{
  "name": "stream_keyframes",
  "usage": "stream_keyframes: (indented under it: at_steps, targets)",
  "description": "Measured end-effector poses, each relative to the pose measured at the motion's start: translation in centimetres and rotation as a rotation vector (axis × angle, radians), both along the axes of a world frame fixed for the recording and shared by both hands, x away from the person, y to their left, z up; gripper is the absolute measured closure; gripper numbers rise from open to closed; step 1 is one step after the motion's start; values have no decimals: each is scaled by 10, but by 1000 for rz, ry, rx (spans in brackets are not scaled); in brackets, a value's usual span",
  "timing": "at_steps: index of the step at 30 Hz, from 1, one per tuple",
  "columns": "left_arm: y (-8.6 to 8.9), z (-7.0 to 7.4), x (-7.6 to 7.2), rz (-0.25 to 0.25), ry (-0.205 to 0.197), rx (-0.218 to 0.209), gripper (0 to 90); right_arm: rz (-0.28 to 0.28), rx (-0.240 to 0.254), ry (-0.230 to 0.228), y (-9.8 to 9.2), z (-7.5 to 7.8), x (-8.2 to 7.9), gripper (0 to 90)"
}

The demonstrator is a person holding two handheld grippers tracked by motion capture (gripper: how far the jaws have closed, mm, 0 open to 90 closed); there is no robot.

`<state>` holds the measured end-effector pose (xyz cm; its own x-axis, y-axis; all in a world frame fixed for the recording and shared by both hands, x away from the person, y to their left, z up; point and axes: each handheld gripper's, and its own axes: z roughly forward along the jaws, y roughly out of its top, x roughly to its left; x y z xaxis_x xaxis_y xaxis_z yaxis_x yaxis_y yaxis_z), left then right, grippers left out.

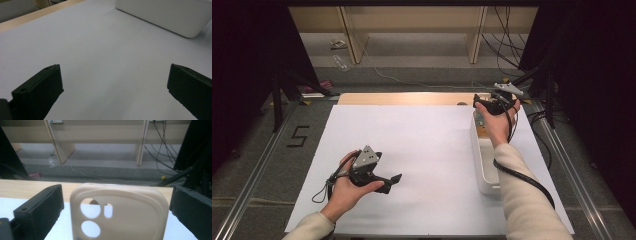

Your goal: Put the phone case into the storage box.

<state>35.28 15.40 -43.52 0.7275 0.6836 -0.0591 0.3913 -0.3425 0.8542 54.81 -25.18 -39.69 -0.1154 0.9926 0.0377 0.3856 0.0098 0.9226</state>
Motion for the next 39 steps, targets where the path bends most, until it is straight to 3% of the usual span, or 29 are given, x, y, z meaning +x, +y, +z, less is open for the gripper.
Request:
stream_keyframes:
  at_steps: [15, 39]
  targets:
    - [0, 0, 0, 1, -1, 1, 0, -20, 10, 5, -1, 9, -15, 3]
    - [0, 0, 0, 3, -1, 3, 0, 30, 8, 0, -1, 13, -41, 3]
